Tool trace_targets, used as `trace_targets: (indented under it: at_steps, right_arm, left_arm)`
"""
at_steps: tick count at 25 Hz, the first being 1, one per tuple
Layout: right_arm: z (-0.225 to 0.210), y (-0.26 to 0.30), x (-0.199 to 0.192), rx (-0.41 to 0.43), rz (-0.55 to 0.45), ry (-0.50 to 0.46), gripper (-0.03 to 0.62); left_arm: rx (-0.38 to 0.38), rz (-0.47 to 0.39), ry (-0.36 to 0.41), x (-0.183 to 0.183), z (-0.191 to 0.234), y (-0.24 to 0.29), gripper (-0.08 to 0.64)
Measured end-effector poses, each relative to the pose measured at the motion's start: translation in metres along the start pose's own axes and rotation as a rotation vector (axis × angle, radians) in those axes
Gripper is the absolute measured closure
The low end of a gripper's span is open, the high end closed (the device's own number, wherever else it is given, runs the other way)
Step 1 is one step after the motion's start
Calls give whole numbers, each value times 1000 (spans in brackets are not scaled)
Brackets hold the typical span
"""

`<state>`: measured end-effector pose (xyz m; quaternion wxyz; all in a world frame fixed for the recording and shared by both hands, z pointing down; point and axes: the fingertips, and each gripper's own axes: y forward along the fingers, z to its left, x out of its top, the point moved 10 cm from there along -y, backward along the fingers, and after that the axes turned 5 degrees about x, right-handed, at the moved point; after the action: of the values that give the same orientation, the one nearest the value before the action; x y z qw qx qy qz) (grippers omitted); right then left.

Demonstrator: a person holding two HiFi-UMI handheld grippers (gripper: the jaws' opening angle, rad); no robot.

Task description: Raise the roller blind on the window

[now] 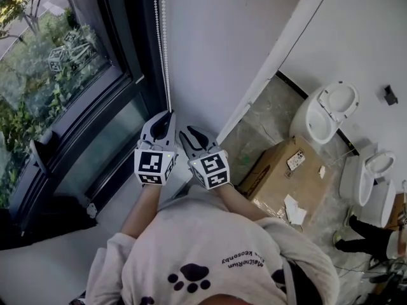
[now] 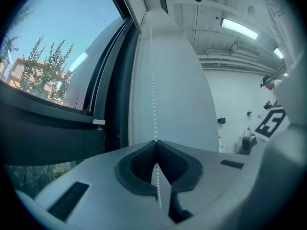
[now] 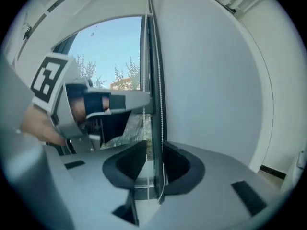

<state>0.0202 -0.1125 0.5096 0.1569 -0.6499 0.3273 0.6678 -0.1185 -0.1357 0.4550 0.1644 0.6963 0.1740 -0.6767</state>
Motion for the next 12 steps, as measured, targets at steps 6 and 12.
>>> trace_targets:
  at_steps: [6, 12]
  right_arm:
    - [-1, -28, 53, -32, -117, 47, 495]
    - [8, -40, 121, -3, -250, -7, 494]
  left_arm:
    - [-2, 3, 2, 0, -2, 1, 552]
    - [-5, 2, 3, 2, -6, 1, 552]
